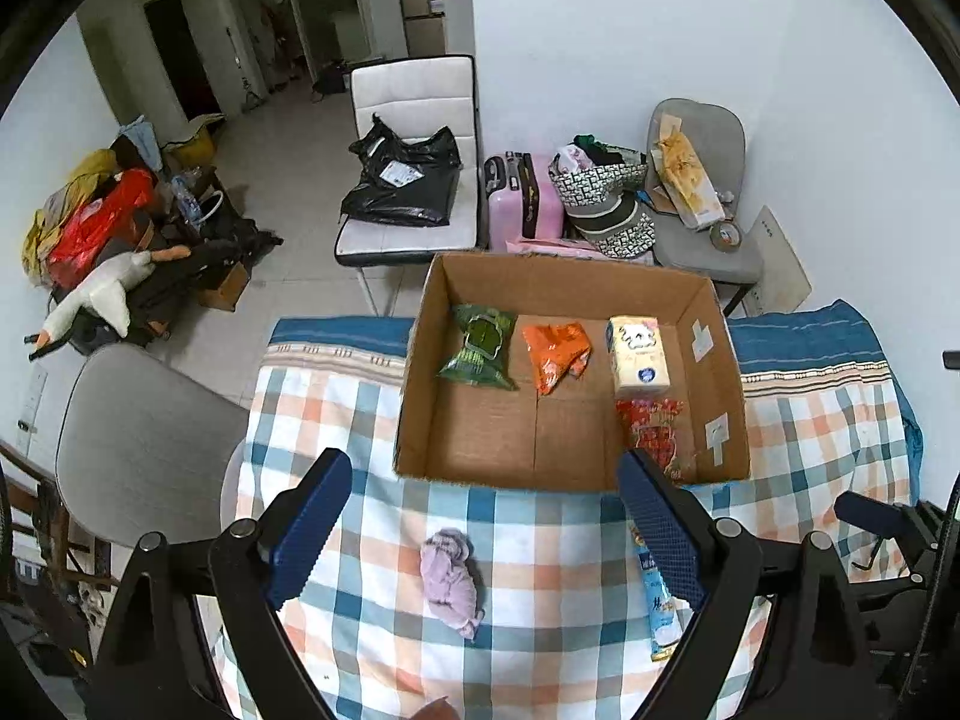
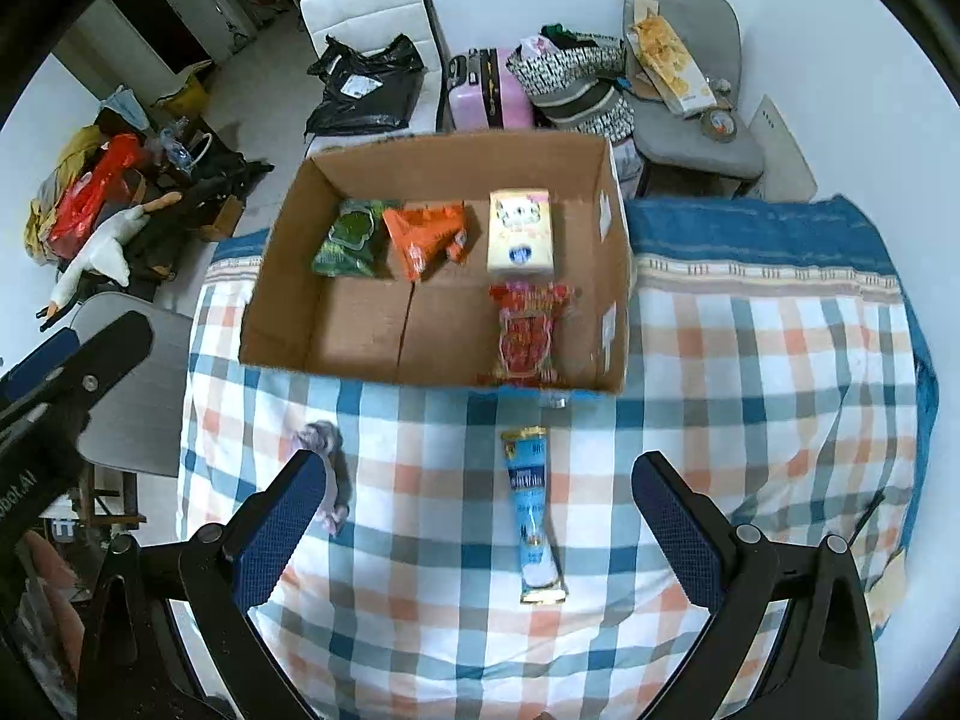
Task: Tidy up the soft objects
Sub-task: 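Grasp the pink sock with the left tool while the right tool grasps the blue Nestle tube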
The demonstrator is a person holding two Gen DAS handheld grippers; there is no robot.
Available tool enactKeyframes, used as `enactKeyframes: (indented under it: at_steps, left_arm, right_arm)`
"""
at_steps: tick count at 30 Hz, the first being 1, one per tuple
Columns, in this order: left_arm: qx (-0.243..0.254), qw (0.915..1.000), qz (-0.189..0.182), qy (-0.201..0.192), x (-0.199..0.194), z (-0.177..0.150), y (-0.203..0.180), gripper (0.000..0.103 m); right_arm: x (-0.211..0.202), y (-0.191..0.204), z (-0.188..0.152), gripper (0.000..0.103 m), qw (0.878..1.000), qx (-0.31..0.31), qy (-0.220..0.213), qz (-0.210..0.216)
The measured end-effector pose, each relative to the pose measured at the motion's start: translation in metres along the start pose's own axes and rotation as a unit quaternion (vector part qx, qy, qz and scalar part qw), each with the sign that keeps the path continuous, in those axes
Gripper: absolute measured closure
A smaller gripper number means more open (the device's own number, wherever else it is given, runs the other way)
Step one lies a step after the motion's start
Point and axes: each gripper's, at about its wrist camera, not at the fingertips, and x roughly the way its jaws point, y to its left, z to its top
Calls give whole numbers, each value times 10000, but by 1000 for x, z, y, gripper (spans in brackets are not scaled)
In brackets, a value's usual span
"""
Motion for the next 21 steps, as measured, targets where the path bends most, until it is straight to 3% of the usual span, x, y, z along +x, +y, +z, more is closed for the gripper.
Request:
enactKeyframes:
  at_steps: [4,7,15,21]
  left_arm:
    - [-214,9992,53,325,20,-28,12,12]
    - [-403,9958,125,814,54,-56,23,12]
    - [-728,9737,283,2139,162,-119,43,12]
    - [-758,9604,194,2674,212,-139,45,12]
  right_arm:
    - [32,-17,-24,0,9993,93,350,-78]
    - [72,-35,-40,0,9968,224,730,-223]
    - [177,-50,-69,0,9869,367,1561,-197]
    - [219,-48,-79,8,9807,490,1884,-164]
